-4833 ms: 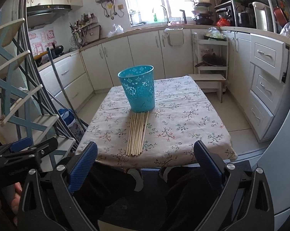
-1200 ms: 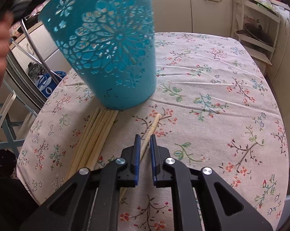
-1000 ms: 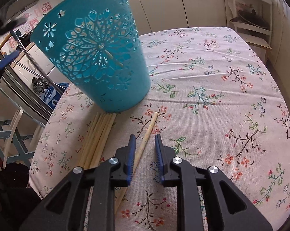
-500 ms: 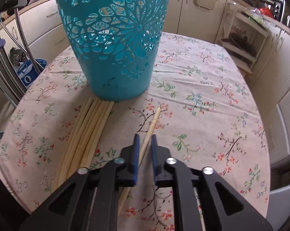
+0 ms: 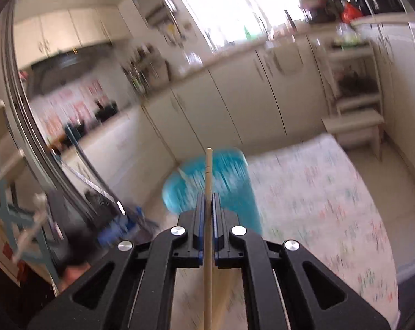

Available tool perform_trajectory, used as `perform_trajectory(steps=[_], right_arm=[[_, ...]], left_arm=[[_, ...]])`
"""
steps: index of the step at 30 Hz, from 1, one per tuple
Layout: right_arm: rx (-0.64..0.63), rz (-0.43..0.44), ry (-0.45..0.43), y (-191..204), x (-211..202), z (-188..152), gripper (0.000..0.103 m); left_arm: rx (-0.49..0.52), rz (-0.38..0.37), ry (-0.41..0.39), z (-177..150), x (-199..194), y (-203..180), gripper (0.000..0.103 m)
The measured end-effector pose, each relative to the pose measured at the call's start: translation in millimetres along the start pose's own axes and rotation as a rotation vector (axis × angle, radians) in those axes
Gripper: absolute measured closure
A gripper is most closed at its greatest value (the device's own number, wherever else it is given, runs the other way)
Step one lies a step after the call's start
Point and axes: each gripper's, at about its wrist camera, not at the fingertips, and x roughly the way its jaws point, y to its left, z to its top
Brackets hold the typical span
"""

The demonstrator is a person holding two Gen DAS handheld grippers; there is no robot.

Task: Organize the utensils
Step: 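Grasp a stick with the right tool and release it into the basket while left tool waits by basket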

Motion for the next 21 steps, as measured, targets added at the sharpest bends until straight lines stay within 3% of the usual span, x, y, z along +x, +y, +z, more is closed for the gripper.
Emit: perform_trajectory(steps=[3, 6, 12, 21], right_arm=[[-0.035, -0.008, -0.107, 19, 25, 32, 0.097], [-0.056, -0.074, -0.147, 25, 67, 53, 0.097], [-0.071, -0.173, -0.046, 14, 125, 58, 0.097], [-0.146, -0.201, 0.047, 13, 141, 35, 0.096]], left_arm=[[-0.005, 0.006, -0.003, 0, 0, 1, 0.023], [-0.013, 0.014, -0.009, -1, 0, 0, 0.023], [-0.02, 0.015, -0.012, 1, 0, 2, 0.022], [-0.021, 0.019, -0.002, 0, 2, 0, 0.022]])
